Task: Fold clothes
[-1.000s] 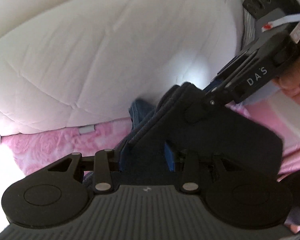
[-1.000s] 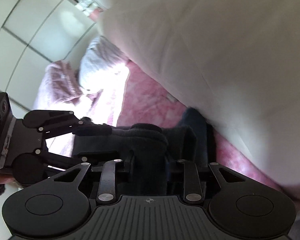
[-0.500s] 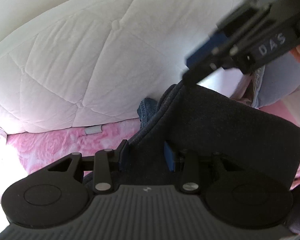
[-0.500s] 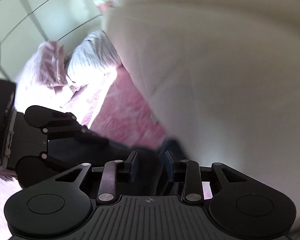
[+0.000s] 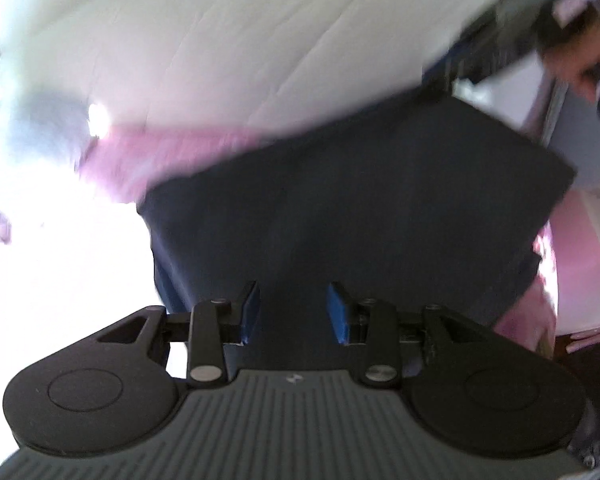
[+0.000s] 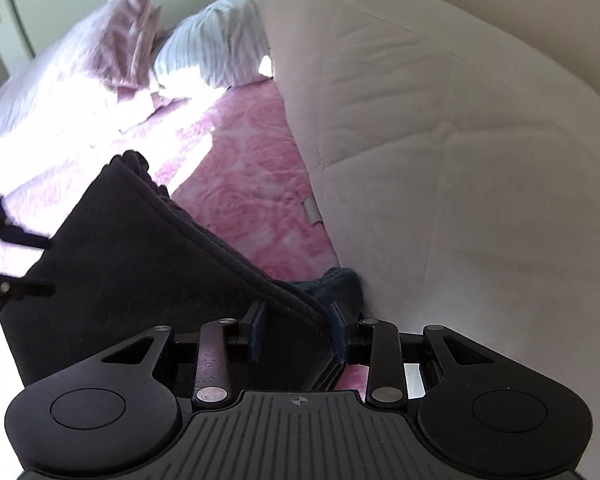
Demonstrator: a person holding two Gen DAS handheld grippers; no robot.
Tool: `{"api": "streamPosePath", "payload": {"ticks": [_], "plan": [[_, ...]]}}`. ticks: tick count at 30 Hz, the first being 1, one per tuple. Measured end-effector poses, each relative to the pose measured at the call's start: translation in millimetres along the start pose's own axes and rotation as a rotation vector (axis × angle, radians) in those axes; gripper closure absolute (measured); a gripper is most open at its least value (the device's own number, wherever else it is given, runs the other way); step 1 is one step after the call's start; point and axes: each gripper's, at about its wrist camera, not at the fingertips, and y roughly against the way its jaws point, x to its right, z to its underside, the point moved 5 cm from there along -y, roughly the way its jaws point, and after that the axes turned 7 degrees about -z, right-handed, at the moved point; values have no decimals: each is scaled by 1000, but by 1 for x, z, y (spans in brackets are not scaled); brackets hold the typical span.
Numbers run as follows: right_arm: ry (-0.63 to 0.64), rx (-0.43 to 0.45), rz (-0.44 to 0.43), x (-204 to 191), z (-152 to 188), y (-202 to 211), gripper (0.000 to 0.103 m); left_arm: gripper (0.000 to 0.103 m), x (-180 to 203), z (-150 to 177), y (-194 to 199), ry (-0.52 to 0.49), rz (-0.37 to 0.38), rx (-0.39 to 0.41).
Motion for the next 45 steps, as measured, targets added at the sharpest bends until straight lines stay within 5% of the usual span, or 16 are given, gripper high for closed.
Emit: {"api": "streamPosePath", "payload": {"ticks": [4,13,17,21,25,28,35,40,45], "plan": [[152,61,-2,-31,-32,0,70,72,7,22,-5,77,-14,-2],[398,45,-264,-129,-91,-78,70,72,7,32,-7,217,-51,51],[468,-72,-250,-158,-97,-144,70,75,11,35,-8,232,-61,71],[400,-128,-242,-146,-91,-184,70,77,6,34,-11,255,-57,74],[294,-53,-309,-130,-99,-146,70,77,8,31,-10,201,-28,84],[203,17,-276,-106,-92,-101,70,77,4,29,-7,172,1,93],[-6,76,-111,-52,-13,-6,70,75,-19,20,-3,104,34,115],[-154,49,-12,-51,55,20,70,75,-15,12,-5,-78,18,134],[-296,164,42,-66,77,41,70,74,-3,7,23,-256,28,178]]}}
